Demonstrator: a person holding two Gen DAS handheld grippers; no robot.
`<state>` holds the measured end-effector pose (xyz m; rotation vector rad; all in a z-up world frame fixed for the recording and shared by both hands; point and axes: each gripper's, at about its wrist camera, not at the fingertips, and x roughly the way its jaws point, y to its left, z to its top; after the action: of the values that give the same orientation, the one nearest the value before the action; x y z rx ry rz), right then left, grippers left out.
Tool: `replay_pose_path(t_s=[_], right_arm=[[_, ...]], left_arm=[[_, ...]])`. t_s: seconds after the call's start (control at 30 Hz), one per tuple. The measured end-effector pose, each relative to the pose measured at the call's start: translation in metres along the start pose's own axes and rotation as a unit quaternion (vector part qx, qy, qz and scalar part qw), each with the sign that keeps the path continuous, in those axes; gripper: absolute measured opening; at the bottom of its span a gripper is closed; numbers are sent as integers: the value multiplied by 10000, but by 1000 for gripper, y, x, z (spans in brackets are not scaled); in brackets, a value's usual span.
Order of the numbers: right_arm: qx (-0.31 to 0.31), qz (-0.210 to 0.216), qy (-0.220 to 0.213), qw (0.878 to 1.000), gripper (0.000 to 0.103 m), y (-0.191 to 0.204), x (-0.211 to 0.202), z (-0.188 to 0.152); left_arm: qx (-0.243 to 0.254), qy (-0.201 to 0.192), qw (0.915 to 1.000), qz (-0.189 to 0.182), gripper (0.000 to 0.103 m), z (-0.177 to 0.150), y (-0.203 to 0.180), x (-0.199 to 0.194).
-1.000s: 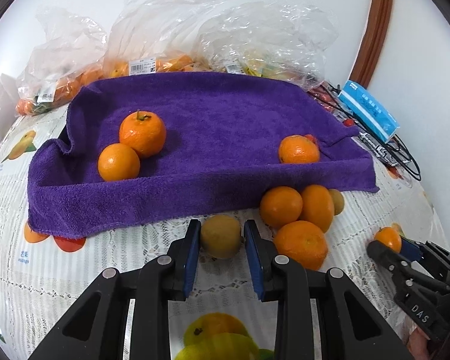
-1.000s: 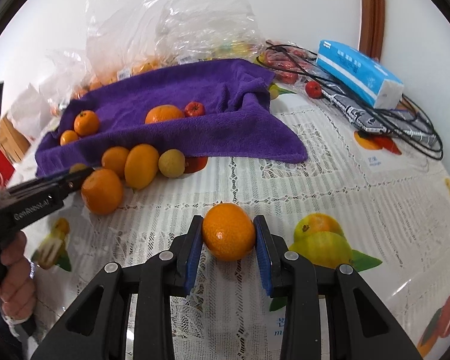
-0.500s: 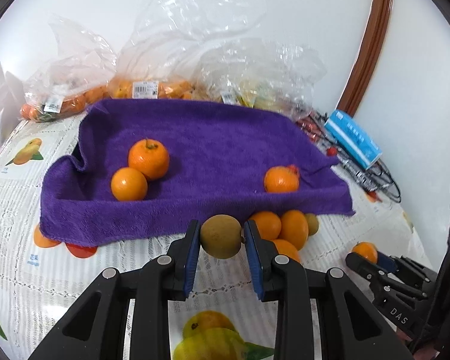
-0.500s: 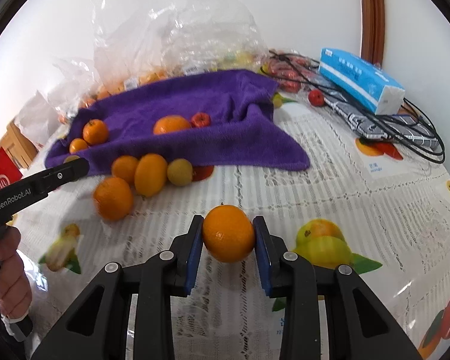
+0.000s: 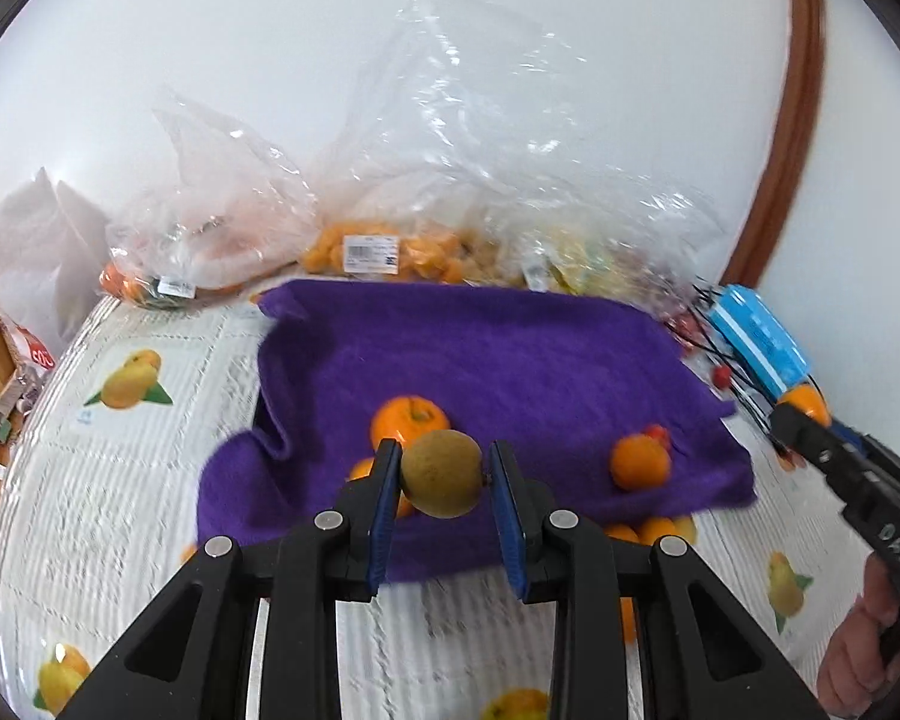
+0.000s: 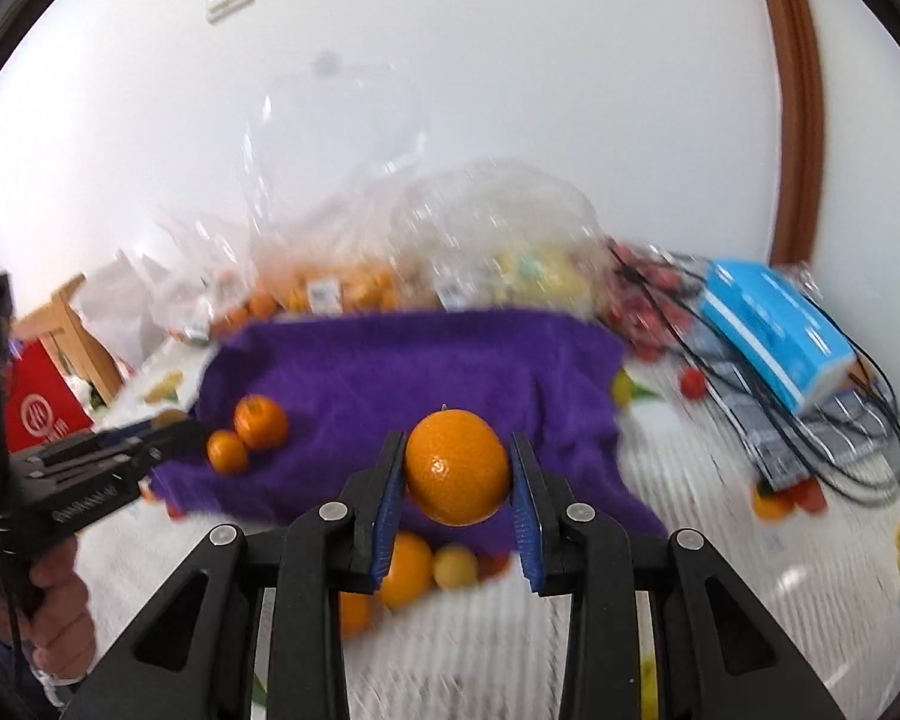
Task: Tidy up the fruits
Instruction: 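Carry the held orange and yellow-green fruit over the purple towel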
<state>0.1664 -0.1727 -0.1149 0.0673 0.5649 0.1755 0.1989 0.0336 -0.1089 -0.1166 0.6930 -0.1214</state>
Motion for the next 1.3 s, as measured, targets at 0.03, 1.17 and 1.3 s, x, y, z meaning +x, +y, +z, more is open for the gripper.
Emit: replay_pose_path(t_s=[0.03,1.17,1.3], right_arm=[[-22,32,-66,10000,33,0,1,5],[-32,-388,766,9963,33,-39,96,-2],[99,-355,882,9954,33,-43,99,-2]], left_arm=[[-4,-23,10000,25,28,4,1,2],[-745,-203,9970,78,28,3,39,43],[-772,-207,9968,81,28,3,40,43]])
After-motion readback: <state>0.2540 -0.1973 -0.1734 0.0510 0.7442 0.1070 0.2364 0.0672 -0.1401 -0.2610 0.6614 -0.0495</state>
